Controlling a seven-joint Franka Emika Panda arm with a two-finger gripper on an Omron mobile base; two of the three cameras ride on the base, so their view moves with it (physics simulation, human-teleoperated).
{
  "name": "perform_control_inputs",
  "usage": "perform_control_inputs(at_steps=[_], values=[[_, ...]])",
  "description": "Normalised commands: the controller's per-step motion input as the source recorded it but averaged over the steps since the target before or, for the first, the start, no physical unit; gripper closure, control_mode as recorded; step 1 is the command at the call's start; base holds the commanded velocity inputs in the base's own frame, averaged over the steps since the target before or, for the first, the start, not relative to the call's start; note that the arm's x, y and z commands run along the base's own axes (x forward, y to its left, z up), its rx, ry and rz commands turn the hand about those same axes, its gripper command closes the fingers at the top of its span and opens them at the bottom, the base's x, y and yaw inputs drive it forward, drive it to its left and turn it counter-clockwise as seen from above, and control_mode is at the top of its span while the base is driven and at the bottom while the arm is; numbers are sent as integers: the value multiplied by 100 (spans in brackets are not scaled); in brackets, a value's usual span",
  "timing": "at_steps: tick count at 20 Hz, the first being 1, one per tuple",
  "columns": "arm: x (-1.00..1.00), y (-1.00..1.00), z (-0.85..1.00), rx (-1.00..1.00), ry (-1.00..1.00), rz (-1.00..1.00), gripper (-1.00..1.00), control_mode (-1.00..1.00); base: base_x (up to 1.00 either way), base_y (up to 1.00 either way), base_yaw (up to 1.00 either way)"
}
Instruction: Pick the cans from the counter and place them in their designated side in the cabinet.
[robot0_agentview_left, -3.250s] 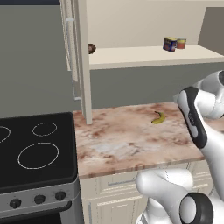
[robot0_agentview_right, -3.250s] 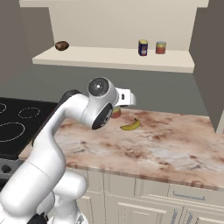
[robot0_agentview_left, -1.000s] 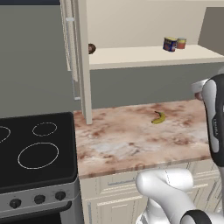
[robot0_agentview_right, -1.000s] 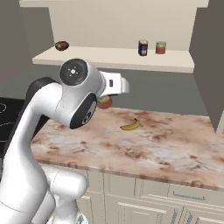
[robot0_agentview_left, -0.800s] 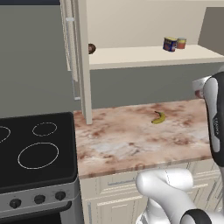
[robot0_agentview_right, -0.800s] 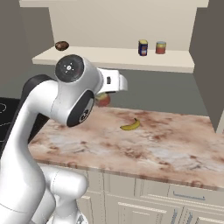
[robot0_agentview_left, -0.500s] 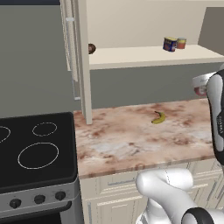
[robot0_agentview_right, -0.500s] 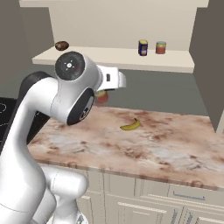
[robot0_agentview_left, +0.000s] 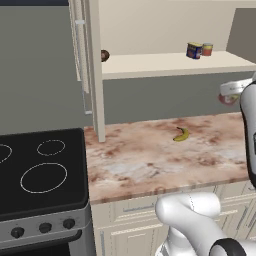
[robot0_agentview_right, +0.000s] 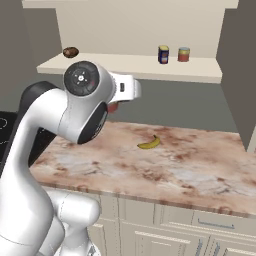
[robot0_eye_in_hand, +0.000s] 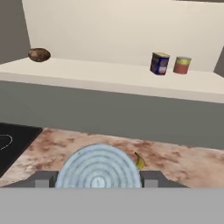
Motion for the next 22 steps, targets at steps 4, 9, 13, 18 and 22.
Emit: perform_control_inputs(at_steps=[4,9,13,18,22], values=[[0,16,10,1,-7,2,100,-100,0,0,0],[0,11,16,0,-8,1,100,-100,0,0,0],[0,7,18,0,-11,1,100,-100,0,0,0],[0,8,14,1,-7,0,100,-100,0,0,0],[4,9,11,1,-6,0,100,-100,0,0,0]])
